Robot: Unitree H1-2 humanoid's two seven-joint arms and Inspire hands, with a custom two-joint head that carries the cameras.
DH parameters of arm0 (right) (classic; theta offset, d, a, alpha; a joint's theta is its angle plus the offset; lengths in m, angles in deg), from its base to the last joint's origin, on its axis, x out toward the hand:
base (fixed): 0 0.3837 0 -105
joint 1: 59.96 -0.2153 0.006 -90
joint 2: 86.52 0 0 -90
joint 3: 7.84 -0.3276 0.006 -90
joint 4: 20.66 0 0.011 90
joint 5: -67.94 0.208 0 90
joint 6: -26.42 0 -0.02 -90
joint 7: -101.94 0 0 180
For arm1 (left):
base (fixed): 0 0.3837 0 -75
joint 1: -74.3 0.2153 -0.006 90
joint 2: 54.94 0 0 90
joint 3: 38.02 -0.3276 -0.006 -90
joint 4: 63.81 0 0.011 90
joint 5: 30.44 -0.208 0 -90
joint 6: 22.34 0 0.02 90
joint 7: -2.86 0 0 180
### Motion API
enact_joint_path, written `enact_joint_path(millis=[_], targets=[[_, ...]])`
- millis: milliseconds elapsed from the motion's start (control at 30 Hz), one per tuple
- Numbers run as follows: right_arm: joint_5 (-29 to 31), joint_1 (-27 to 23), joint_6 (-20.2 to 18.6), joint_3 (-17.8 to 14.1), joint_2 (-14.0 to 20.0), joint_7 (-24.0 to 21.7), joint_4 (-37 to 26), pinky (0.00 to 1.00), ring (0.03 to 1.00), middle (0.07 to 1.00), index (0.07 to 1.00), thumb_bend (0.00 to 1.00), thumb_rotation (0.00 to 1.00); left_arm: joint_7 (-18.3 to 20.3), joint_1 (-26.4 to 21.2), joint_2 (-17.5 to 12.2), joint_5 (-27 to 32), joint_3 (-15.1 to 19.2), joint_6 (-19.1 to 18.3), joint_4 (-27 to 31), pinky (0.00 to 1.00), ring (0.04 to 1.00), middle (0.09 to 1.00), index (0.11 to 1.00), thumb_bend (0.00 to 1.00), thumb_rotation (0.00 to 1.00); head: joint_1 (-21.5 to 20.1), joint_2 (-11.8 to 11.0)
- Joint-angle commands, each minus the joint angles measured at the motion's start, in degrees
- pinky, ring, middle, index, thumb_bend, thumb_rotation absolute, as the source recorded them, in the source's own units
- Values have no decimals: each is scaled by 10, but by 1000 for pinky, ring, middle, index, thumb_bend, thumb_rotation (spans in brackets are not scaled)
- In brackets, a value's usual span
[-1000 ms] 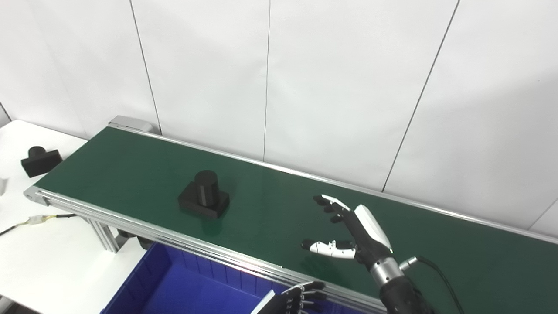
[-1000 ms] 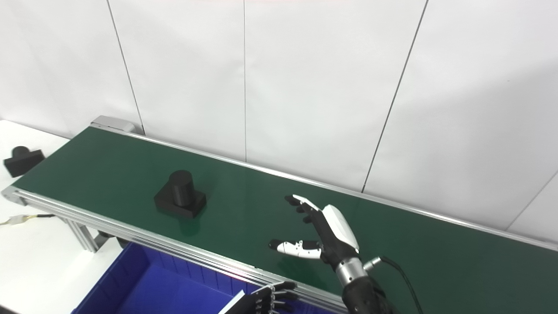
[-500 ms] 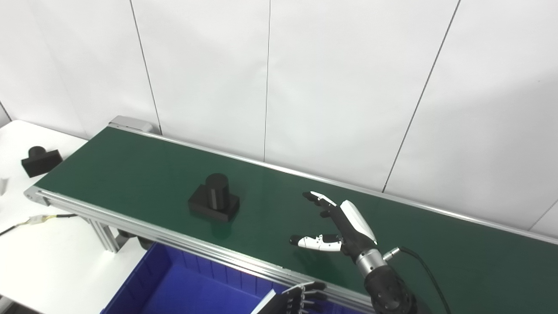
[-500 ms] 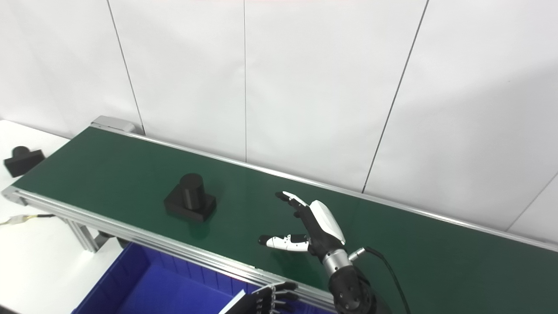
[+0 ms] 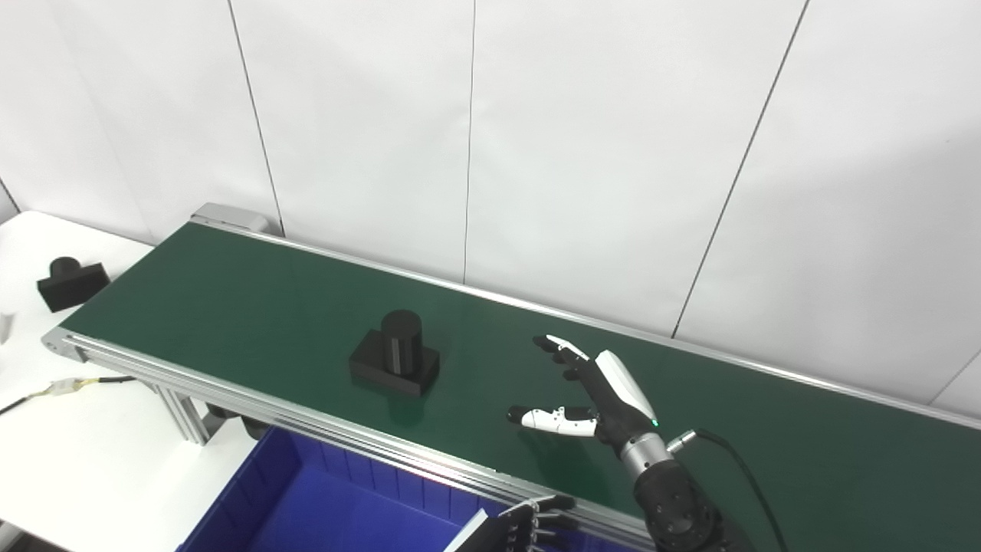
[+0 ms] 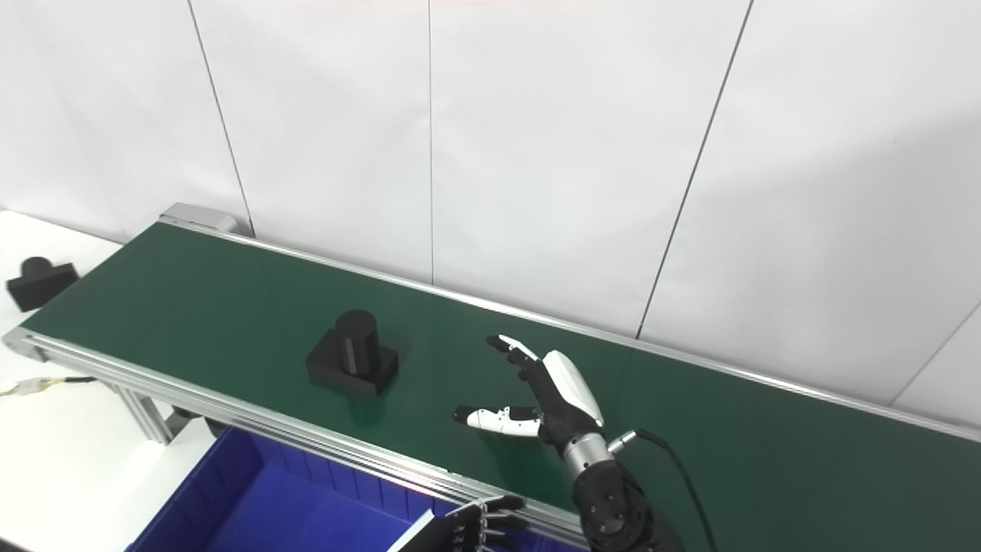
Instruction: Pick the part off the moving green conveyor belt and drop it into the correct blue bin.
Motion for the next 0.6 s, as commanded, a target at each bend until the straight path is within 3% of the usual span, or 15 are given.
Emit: enact_joint_path(millis=[0, 567], targets=[[8, -38, 28, -5, -16, 17, 6, 795, 889, 903, 891, 718, 433, -6, -10, 7, -9, -6, 15, 4, 616, 731, 803, 883, 1000, 337, 1, 0], [14, -55, 38, -4, -29, 31, 38, 786, 881, 894, 884, 741, 447, -15, -7, 9, -10, -20, 15, 8, 618, 732, 802, 884, 1000, 340, 4, 4]])
